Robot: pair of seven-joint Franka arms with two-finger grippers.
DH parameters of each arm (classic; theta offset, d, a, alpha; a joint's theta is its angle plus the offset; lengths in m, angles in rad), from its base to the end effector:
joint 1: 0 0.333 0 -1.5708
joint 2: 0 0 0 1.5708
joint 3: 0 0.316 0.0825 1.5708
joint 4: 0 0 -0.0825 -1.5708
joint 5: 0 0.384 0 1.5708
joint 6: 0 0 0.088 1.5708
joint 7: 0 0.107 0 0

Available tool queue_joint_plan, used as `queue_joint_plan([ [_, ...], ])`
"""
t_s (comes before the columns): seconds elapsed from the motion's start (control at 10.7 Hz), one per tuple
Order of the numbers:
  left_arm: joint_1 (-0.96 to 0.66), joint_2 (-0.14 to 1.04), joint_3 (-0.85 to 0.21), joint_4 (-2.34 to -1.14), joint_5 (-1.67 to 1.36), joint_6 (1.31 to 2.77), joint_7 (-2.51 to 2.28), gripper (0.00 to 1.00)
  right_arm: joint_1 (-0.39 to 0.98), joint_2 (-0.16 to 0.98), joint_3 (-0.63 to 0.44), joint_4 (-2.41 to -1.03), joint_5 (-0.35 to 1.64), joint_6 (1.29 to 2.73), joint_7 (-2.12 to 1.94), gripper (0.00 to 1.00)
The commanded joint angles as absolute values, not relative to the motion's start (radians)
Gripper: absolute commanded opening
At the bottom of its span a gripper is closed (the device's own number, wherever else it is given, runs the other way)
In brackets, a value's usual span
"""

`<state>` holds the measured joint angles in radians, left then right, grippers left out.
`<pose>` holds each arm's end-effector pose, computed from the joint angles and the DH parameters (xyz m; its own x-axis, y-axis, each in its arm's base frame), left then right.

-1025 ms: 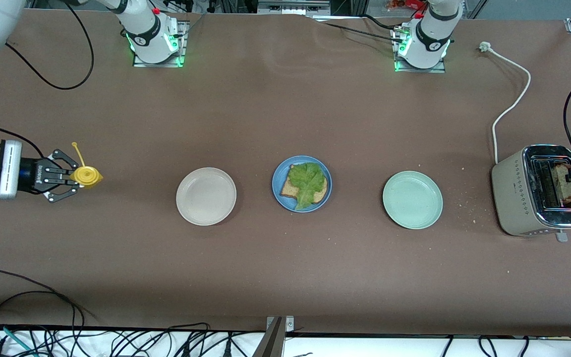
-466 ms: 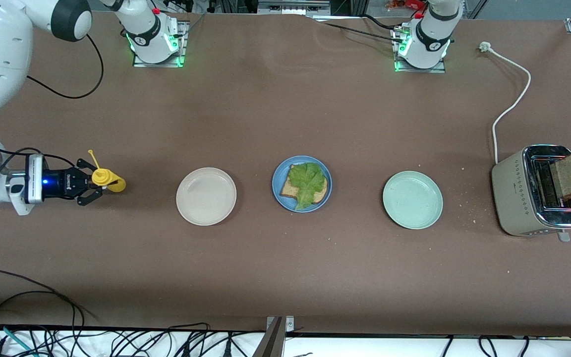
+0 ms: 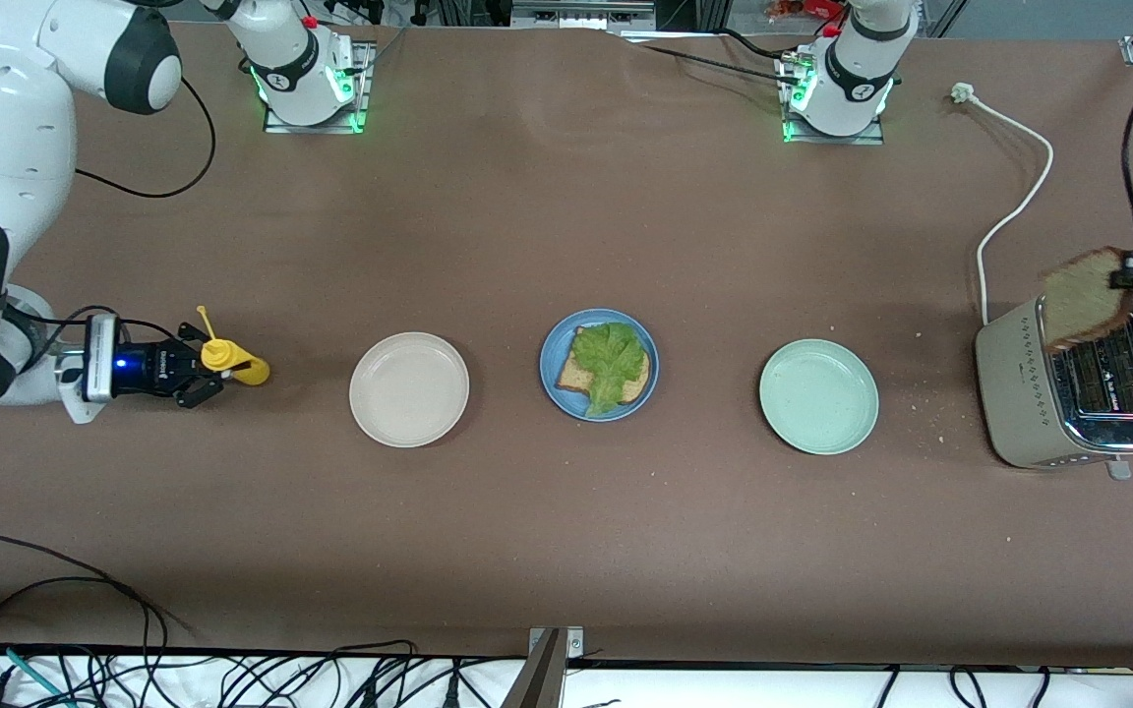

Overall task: Make sandwich in blue plate with both arms
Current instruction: 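Set the mustard down with the right gripper while the left gripper lifts bread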

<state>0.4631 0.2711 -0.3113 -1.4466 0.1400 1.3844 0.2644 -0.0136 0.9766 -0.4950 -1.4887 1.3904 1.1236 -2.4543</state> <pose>0.5890 0.1292 0.5175 0.9415 -0.1100 -0.3185 -0.1067 -0.9939 0.0276 0.6150 -0.1263 0.1498 0.0929 0.1662 0.9817 0.9885 0.1030 -0.1109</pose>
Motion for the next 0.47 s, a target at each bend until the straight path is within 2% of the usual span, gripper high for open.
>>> queue_joint_plan([
  [0.0,0.462,0.278,-0.403,-1.446,-0.048,1.312,0.267,0.00,-0.060,1.041,-0.450,-1.456,1.425,1.097,-2.491,0.00],
  [0.09,0.428,0.305,-0.438,-1.451,-0.101,1.301,0.262,0.00,-0.063,1.049,-0.442,-1.456,1.425,1.097,-2.493,0.00],
  [0.37,0.280,0.434,-0.443,-1.445,-0.333,1.327,0.226,0.00,-0.080,1.077,-0.439,-1.448,1.424,1.100,-2.491,0.00],
])
